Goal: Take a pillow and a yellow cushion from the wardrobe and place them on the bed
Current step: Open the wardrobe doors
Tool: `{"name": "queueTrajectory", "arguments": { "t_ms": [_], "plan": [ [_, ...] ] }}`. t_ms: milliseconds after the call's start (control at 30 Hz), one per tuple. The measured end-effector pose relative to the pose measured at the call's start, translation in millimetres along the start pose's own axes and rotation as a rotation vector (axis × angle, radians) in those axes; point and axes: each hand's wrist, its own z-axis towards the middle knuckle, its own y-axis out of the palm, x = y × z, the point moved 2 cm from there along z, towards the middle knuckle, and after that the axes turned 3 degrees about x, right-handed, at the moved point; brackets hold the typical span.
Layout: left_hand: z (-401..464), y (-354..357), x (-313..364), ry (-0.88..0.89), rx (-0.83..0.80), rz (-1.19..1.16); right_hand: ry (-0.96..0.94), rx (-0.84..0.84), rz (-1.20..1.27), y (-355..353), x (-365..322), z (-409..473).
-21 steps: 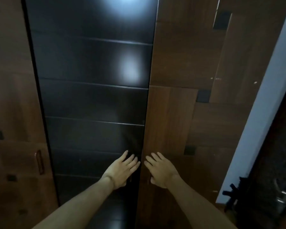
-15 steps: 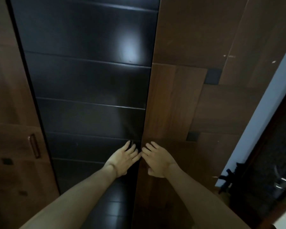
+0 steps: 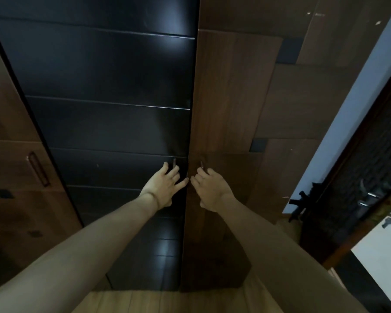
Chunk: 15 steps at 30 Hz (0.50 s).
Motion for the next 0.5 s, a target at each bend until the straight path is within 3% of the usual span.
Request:
{"name": "queueTrajectory", "arguments": {
  "t_ms": [500],
  "plan": [
    [-107, -38, 32, 0.010, -0.011, 0.004, 0.036, -0.041, 0.049, -18, -31, -66]
  ]
}}
